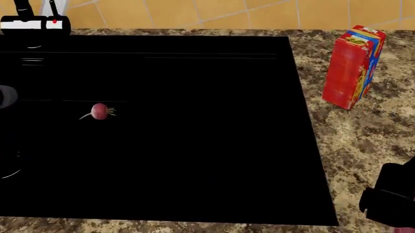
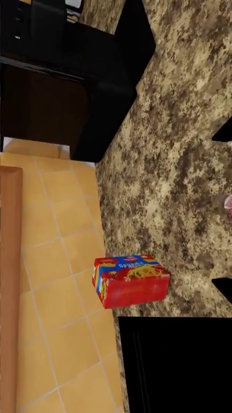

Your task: Pick the steak from the counter and place it in the sink

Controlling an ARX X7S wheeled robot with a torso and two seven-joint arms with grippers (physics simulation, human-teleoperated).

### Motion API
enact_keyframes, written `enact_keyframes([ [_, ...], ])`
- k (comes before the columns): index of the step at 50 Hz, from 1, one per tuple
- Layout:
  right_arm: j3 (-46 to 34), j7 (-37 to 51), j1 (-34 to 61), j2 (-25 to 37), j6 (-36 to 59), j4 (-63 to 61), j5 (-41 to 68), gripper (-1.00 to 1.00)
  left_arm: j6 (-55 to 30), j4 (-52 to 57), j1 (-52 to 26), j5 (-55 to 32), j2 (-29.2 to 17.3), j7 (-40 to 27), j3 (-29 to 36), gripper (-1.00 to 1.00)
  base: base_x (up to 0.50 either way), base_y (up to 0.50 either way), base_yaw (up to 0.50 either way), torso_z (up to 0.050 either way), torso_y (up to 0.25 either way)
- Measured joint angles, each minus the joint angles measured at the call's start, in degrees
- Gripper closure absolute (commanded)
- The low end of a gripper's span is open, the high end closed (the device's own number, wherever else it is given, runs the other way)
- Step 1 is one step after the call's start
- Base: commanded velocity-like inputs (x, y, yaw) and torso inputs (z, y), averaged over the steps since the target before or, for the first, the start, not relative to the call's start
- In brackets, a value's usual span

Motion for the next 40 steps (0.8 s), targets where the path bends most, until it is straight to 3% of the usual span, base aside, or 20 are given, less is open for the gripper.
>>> enact_keyframes([
  [18, 4.3, 5.7, -8.2, 0.7, -3.3, 1.7, 7.0, -1.00, 1.1, -1.2, 0.3, 0.1, 0.0, 0.0, 0.6, -1.00, 0.00, 0.00, 0.00, 0.000, 0.000],
  [40, 2.3, -3.9, -8.7, -3.7, -3.3, 5.7, -3.3, -1.00, 1.8, -1.6, 0.7, -0.2, 0.0, 0.0, 1.3, -1.00, 0.00, 0.00, 0.00, 0.000, 0.000],
])
